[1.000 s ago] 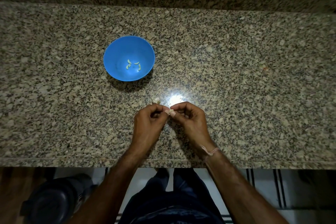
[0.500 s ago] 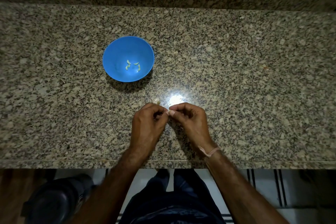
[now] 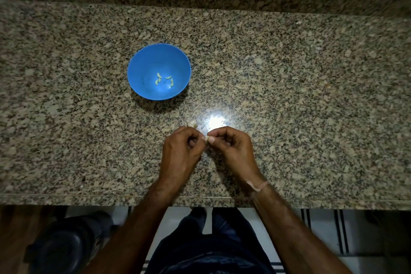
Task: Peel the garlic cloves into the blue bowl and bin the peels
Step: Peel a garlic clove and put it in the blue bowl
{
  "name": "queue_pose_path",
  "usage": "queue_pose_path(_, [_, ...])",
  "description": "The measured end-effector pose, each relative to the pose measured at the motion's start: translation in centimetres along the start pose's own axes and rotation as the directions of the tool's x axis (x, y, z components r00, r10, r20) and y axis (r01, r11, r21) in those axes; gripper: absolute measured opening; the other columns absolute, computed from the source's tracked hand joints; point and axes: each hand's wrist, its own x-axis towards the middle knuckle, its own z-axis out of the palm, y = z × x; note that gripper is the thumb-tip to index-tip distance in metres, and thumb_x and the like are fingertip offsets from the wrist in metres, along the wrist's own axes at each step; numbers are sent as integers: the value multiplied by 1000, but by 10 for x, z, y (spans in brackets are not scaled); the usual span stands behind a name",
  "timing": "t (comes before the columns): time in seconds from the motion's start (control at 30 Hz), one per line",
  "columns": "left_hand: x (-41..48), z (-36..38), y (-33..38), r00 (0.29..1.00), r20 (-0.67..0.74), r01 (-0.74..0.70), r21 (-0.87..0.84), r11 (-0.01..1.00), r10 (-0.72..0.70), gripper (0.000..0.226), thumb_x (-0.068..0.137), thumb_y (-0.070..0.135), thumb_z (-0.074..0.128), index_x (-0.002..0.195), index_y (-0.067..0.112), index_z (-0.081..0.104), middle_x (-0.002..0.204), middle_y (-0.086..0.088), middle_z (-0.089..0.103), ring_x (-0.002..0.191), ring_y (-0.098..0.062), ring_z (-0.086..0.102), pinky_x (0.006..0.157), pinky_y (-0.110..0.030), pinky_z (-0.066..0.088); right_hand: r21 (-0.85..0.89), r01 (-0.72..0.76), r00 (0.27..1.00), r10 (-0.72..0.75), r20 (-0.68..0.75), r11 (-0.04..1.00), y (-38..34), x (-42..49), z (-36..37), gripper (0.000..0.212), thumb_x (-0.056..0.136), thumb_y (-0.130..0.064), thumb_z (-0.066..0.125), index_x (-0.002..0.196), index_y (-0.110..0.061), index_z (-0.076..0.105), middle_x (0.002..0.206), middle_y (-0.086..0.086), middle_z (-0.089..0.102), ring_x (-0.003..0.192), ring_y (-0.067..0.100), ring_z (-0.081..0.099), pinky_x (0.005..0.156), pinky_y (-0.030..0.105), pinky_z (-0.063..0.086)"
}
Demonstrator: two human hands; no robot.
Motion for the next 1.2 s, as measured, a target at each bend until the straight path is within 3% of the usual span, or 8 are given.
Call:
queue_pose_path(0.2, [-5, 8, -6, 989, -19, 147, -30, 989, -148, 20, 93, 30, 71, 77, 19, 66, 70, 4, 65, 65, -5, 58, 56, -13, 41, 267, -213, 976, 215, 20, 940, 0, 2, 3, 14, 96, 3, 67, 96, -9, 74, 93, 16, 73, 84, 21, 69, 84, 34, 60])
queue_pose_path(0.37, [-7, 9, -3, 992, 12, 127, -205, 970, -127, 5, 97, 22, 70, 100, 20, 73, 90, 11, 74, 83, 1, 68, 68, -10, 50, 344, -258, 963, 271, 12, 903, 2, 4, 3, 11, 95, 2, 68, 102, -5, 72, 89, 12, 76, 78, 17, 71, 79, 30, 61])
queue_pose_path(0.53, [-9, 10, 3, 995, -21, 92, -238, 967, -100, 4, 96, 20, 72, 94, 19, 75, 82, 10, 74, 78, -2, 69, 67, -13, 51, 237, -208, 977, 212, 9, 949, 2, 0, 4, 10, 95, 0, 70, 101, -7, 74, 97, 17, 76, 87, 22, 69, 85, 38, 57])
queue_pose_path(0.7, [-7, 10, -4, 988, 0, 153, -225, 962, -157, 15, 99, 28, 67, 88, 22, 75, 79, 7, 74, 77, -10, 70, 70, -28, 57, -4, -12, 1000, 12, 4, 1000, -2, -2, -5, 19, 96, 0, 69, 114, -6, 74, 107, 14, 76, 97, 26, 73, 87, 46, 63])
queue_pose_path(0.9, [-7, 13, -3, 987, 19, 160, -198, 967, -160, 26, 100, 33, 65, 79, 21, 73, 72, 7, 72, 70, -8, 67, 66, -29, 53, -114, 63, 998, -65, -14, 992, 1, 2, -3, 9, 96, -5, 72, 103, -7, 77, 102, 9, 78, 99, 31, 74, 89, 46, 63])
queue_pose_path(1.0, [-6, 14, -3, 983, -14, 179, -169, 969, -184, 37, 100, 40, 63, 72, 19, 70, 66, 4, 69, 64, -9, 66, 64, -28, 50, -108, 41, 997, -48, -57, 993, 2, 2, -3, 7, 97, -6, 71, 103, -5, 75, 98, 11, 78, 95, 33, 74, 86, 45, 63])
queue_pose_path(1.07, [-5, 16, -4, 978, -51, 194, -125, 973, -201, 28, 95, 41, 70, 75, 22, 67, 68, 6, 68, 65, -8, 64, 64, -30, 51, -41, -11, 997, 8, -78, 999, 2, 2, -4, 8, 98, -7, 70, 104, -3, 74, 98, 17, 77, 94, 38, 74, 86, 48, 63])
queue_pose_path(1.2, [-4, 16, -5, 981, -83, 173, -14, 985, -173, 27, 93, 44, 72, 76, 24, 67, 67, 7, 65, 63, -8, 61, 59, -28, 45, 70, -83, 993, 88, -80, 994, 2, 2, -7, 12, 98, -6, 70, 107, 2, 71, 98, 27, 75, 87, 28, 72, 84, 42, 62])
